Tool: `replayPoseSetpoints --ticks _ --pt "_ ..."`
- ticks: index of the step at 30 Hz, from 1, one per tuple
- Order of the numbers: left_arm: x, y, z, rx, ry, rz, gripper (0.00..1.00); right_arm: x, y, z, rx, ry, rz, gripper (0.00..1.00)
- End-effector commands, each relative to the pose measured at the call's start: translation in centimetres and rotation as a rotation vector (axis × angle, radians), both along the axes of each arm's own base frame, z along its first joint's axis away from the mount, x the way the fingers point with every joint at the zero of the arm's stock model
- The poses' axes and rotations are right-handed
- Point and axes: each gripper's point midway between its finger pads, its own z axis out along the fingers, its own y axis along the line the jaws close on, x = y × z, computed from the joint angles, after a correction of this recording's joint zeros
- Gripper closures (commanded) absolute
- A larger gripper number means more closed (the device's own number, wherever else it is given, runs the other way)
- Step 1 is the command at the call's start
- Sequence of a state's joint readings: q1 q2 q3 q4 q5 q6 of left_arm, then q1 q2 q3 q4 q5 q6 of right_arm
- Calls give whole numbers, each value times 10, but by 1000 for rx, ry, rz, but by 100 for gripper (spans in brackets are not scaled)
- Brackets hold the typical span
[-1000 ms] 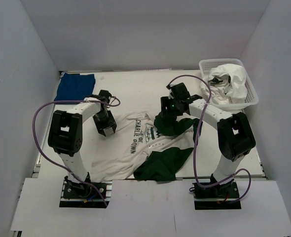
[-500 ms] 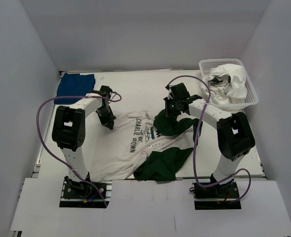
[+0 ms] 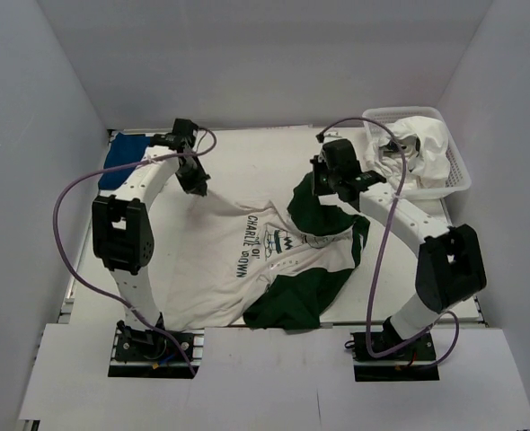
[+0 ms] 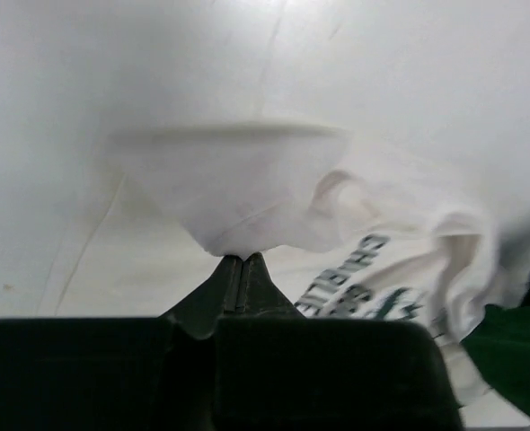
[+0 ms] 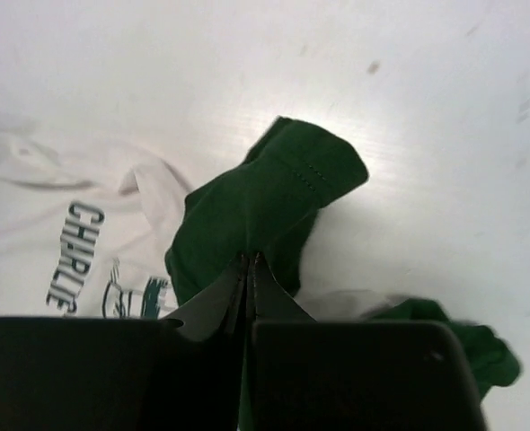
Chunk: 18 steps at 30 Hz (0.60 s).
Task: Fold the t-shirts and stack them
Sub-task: Flatten out the tshirt
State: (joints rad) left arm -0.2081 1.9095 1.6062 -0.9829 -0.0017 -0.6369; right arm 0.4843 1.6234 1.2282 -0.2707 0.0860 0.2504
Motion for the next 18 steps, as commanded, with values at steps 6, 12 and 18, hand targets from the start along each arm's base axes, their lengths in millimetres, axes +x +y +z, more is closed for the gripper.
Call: replayPoseSetpoints --ticks 6,12,18 --pt "88 33 41 20 -164 149 100 74 -42 55 -180 -292 -171 100" --pt "136 56 18 36 -180 233 85 150 -34 52 -350 -364 -171 48" --pt "152 56 16 -14 -190 232 1 172 -16 26 -334 -216 -134 10"
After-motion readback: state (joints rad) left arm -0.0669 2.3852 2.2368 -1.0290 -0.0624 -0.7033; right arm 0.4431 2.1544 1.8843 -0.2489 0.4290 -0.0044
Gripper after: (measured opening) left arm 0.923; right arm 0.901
